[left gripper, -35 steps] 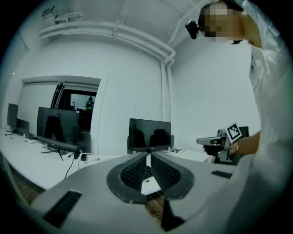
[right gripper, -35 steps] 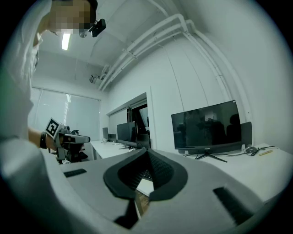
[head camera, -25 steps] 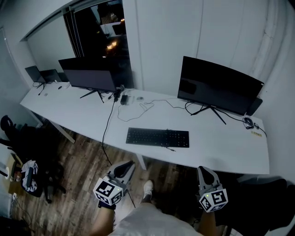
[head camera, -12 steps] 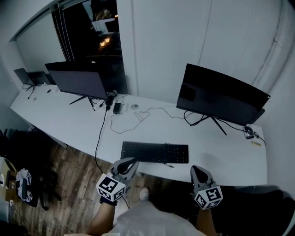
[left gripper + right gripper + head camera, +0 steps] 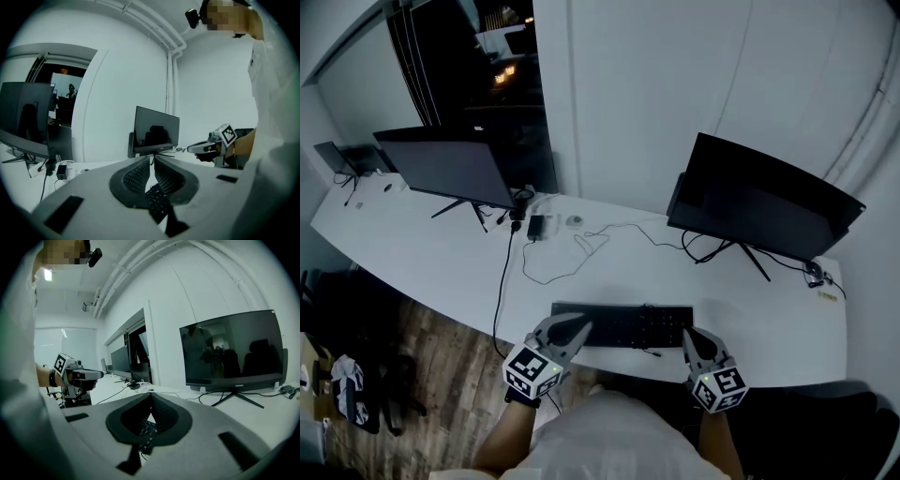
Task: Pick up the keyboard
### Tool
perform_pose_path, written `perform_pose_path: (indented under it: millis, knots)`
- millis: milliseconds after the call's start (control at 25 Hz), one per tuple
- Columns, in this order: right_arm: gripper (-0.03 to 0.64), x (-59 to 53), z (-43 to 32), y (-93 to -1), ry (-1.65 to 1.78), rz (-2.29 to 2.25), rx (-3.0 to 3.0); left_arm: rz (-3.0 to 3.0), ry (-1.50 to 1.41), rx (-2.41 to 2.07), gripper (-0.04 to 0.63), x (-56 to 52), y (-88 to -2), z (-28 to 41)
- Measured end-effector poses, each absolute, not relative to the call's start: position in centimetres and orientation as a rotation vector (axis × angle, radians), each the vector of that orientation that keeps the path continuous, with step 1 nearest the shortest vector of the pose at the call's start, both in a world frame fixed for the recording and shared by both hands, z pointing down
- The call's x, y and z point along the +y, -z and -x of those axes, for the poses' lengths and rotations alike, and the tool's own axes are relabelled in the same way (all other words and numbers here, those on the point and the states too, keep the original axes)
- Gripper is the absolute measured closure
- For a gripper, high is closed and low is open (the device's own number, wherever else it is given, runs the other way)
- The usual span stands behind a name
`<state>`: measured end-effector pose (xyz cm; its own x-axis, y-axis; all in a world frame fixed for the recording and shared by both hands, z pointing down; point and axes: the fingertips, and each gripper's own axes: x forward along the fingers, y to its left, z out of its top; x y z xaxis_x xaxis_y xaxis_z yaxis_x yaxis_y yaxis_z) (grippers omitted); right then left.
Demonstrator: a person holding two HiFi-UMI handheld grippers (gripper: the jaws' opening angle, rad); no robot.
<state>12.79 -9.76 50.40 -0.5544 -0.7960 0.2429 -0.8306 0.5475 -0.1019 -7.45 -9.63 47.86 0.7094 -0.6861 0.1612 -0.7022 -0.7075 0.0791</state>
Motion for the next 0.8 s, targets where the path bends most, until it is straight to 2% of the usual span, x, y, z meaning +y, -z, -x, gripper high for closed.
perform_pose_path:
  millis: [560, 640, 800]
  knots:
    - [0.612, -13.7, -8.6, -54.1, -0.394, -1.324, -2.531, -2.777, -0.233, -0.988, 0.566, -13.8, -51.2, 8.4]
    - [0.570, -13.7, -8.0, -55.1, -0.423, -1.284, -2.525, -2.777, -0.248, -0.959, 0.566, -14.0, -52.0, 7.9]
    - [0.551, -14.2, -7.2, -57.0, -0.469, -1.237, -2.490, -2.783, -0.296, -0.888, 0.566, -14.3, -53.5, 6.4]
